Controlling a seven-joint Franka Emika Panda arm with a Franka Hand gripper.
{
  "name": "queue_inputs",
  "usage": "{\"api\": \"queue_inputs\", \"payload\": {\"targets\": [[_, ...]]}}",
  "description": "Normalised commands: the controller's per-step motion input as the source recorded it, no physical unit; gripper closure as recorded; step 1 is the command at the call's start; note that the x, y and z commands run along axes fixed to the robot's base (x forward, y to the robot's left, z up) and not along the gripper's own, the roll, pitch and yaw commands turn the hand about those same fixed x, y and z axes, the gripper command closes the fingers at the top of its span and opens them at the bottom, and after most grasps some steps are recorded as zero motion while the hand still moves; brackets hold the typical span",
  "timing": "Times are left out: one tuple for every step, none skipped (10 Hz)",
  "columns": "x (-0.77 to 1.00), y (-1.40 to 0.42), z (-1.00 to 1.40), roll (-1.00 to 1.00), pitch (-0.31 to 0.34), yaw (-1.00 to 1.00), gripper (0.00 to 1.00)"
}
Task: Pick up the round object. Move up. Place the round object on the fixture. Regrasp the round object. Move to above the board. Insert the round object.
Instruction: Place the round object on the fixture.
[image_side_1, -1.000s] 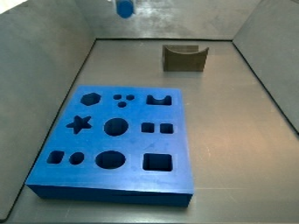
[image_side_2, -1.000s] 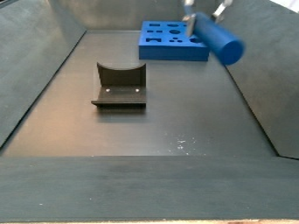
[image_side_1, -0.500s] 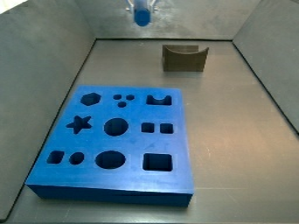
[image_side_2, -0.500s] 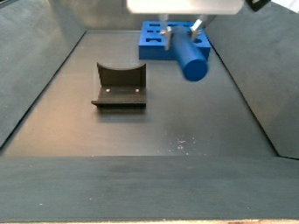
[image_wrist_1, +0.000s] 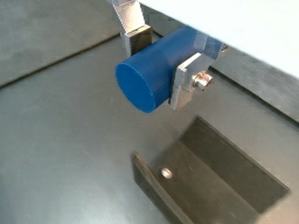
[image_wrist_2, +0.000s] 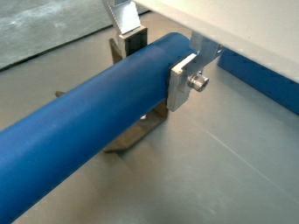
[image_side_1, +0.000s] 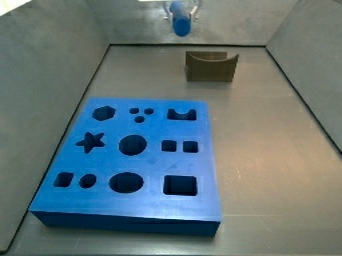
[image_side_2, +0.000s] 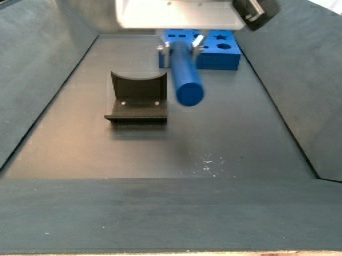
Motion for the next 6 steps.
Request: {"api": "queue_inputs", "payload": {"targets": [[1.0,0.09,-0.13,-0.1,0.025,-0.06,1.0],[0.97,-0.83,1.0,-1.0,0.055,-0.08,1.0],[0.79,-0.77,1.0,-1.0,0.066,-0.08,1.0],[0.66,-0.5,0.88,-1.0,0.075,-0.08,1.0],[0.49,-0.25,0.69,-1.0,0.079,-0.08,1.0],[0.33,-0.14,0.47,-1.0,0.082,-0.09,1.0]]}}
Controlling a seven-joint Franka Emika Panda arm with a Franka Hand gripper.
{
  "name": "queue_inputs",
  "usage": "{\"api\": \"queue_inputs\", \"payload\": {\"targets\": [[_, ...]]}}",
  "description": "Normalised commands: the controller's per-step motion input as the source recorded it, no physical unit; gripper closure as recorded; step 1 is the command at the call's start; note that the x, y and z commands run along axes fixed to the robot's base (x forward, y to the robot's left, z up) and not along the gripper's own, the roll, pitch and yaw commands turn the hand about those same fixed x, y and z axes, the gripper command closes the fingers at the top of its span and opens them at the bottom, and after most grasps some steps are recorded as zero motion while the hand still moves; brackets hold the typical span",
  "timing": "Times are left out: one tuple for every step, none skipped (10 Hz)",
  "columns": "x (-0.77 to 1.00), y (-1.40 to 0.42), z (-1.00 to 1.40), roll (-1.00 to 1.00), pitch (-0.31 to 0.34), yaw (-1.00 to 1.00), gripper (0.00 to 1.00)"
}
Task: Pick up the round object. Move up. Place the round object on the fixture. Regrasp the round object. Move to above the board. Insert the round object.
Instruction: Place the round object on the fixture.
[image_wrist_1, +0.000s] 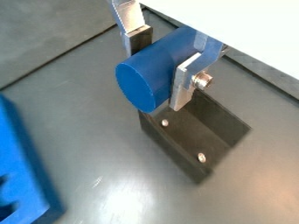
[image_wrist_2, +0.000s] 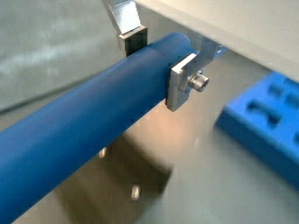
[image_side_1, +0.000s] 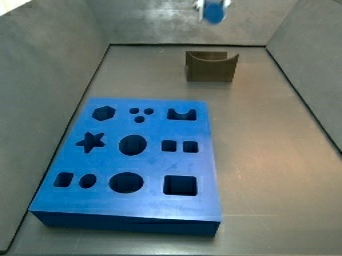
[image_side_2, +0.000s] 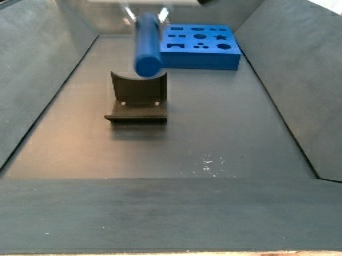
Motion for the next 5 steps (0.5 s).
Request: {"api": "queue_inputs", "payload": {"targets": [[0.12,-0.06,0.17,-1.0,0.089,-0.09,1.0],[0.07,-0.02,0.03,-1.0,0.079,-0.09,1.0],[0.06,0.0,0.03,-1.0,0.081,-0.1,1.0],[0.07,0.02,0.04,-1.0,0.093,-0.1,1.0],[0.09,0.03,0.0,-1.0,0.106,-0.11,1.0]]}}
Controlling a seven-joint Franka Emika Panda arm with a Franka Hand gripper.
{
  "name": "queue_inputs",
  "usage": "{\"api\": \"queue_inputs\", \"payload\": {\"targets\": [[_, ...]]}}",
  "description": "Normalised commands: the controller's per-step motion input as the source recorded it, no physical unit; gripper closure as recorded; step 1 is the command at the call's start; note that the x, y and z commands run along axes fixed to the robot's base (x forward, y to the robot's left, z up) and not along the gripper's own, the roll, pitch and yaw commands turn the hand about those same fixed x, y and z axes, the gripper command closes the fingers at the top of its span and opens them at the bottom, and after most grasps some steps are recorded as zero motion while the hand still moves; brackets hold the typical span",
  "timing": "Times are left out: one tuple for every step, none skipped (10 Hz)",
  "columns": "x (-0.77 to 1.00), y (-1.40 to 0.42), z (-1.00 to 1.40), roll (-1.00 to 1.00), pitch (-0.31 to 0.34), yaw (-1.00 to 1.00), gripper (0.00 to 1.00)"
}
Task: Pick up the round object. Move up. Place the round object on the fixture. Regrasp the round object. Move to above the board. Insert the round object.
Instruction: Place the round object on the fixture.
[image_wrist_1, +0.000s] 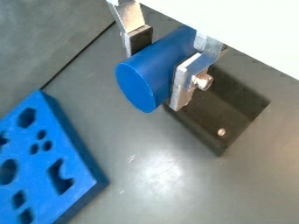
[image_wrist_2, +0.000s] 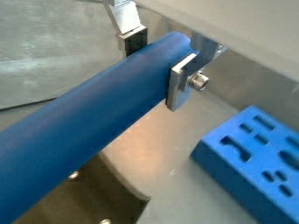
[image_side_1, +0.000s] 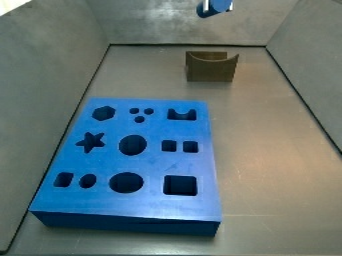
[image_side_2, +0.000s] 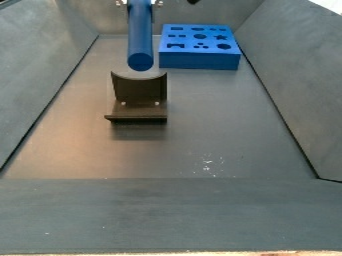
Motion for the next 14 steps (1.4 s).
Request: {"api": "queue_inputs", "payload": {"targets": [[0.09,0.04,-0.01,-1.0,0.112,-0.12,1.0],[0.08,0.04,-0.01,-1.0,0.116,-0.14,1.0],[0.08,0.04,0.0,-1.0,0.115,-0.15,1.0],[0.07,0.04,-0.01,-1.0,0.113,-0.16,1.0],[0.07,0.04,-0.01,-1.0,0.105,-0.19,1.0],[0.07,0.04,-0.01,-0.88,0.089,-0.21,1.0],[0.08,0.04,-0.01,-0.7,0.062,-0.2,1.0],[0.08,0.04,-0.02,-0.58,0.043,-0.19,1.0],[0.07,0.04,-0.01,-0.35,0.008,-0.17,1.0],[0.06,0.03,0.0,-0.24,-0.015,-0.16,1.0],[0.09,0.13,-1.0,-0.21,-0.063,-0.2,1.0],[0.09,0.13,-1.0,-0.2,-0.071,-0.18,1.0],[0.11,0.11,-1.0,-0.18,-0.09,-0.13,1.0],[0.11,0.11,-1.0,-0.16,-0.098,-0.1,1.0]]}}
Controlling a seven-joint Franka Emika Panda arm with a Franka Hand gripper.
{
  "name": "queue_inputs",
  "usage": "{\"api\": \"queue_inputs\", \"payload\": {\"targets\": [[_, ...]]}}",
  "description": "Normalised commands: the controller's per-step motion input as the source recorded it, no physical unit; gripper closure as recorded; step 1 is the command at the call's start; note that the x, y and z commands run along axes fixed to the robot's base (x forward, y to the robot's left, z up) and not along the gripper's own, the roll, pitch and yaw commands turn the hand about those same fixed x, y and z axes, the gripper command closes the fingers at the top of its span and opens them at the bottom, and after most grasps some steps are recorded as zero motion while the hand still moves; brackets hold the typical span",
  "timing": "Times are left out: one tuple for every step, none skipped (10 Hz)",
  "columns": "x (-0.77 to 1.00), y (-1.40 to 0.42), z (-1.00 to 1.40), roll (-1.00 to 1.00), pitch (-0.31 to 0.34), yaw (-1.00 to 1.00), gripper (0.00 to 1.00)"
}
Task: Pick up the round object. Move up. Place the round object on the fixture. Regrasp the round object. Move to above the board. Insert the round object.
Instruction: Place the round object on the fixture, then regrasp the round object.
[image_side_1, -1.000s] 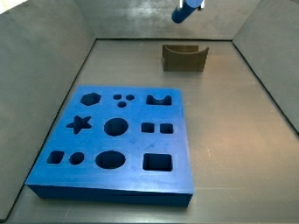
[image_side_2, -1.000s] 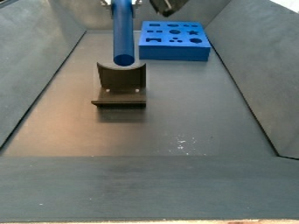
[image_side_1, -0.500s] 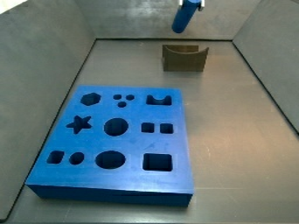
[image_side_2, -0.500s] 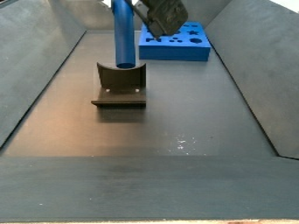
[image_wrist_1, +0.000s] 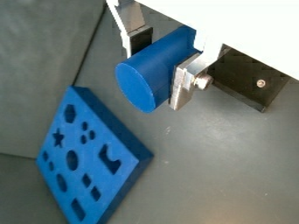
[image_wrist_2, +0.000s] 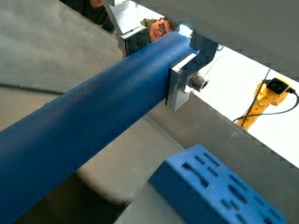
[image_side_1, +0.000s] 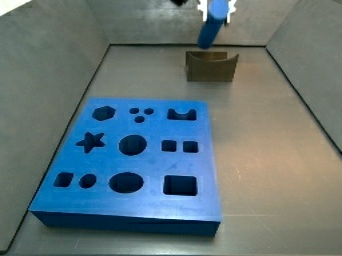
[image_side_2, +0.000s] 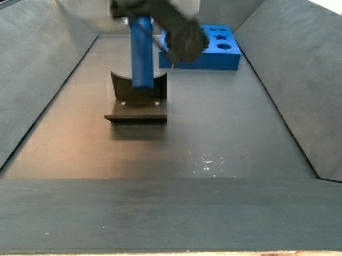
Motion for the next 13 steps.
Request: {"api": "queue_inputs", "payload": {"targets": [[0.11,0.1,-1.0,-0.12,-0.116,-0.06,1.0],[0.11,0.09,-0.92,-0.1,-0.123,-0.04,1.0],[0.09,0.06,-0.68,-0.08,-0.118,-0.01,1.0],[0.07,0.05,-0.56,-0.08,-0.113,0.01,1.0],[0.06,0.03,-0.32,-0.08,-0.101,0.02,1.0],[0.06,0.02,-0.18,-0.07,-0.085,0.03,1.0],[0.0,0.0,0.0,0.0,0.0,0.0,0.0],[0.0,0.0,1.0,-0.04,-0.055,0.05,0.0],[0.0,0.0,1.0,-0.03,-0.053,0.05,0.0],[-0.02,0.01,1.0,-0.02,-0.039,0.06,0.0],[-0.03,0.01,1.0,-0.01,-0.025,0.07,0.0],[-0.04,0.01,1.0,0.0,-0.006,0.07,0.0],[-0.04,0.01,0.86,0.01,0.019,0.07,0.0]]}}
